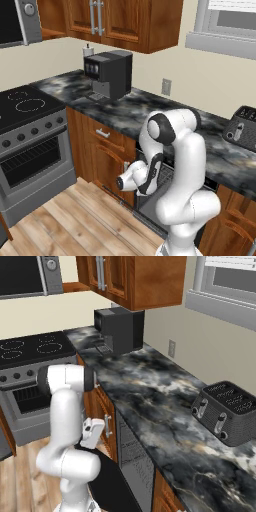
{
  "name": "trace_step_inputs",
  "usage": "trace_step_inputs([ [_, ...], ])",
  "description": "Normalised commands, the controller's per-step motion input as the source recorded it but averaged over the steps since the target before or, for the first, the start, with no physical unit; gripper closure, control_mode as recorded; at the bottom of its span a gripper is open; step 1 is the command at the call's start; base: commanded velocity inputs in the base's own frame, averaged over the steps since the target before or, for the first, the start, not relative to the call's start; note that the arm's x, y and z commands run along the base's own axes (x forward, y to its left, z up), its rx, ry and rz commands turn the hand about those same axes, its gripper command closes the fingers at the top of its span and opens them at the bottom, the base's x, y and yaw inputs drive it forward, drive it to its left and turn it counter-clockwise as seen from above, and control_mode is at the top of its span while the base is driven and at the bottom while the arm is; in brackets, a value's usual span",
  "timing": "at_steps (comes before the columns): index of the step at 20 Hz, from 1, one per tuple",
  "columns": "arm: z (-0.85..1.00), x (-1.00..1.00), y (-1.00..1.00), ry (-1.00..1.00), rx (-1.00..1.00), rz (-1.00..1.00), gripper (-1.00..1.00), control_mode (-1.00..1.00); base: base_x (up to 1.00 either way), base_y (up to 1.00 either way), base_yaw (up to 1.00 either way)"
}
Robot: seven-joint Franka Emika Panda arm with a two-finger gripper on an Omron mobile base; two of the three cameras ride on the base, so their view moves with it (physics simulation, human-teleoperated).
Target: Open the dishwasher door and pull out the top rack.
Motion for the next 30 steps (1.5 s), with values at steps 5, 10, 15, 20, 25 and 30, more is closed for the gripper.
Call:
trace_step_inputs([
  [5, -0.09, 0.51, -0.14, 0.0, -0.01, 0.0, -1.0, -1.0, 0.0, 0.0, 0.0],
  [10, -0.28, 0.49, -0.09, 0.02, 0.0, 0.0, -1.0, -1.0, 0.0, 0.0, 0.0],
  [15, -0.5, 0.38, -0.06, 0.03, -0.03, 0.0, -1.0, -1.0, 0.0, 0.0, 0.0],
  [20, -0.52, 0.31, -0.03, 0.0, -0.07, 0.0, -1.0, -1.0, 0.0, 0.0, 0.0],
  [25, -0.28, 0.25, -0.07, 0.0, -0.12, 0.01, -1.0, -1.0, 0.0, 0.0, 0.0],
  [30, -0.15, 0.21, -0.15, 0.0, -0.09, 0.0, -1.0, -1.0, 0.0, 0.0, 0.0],
])
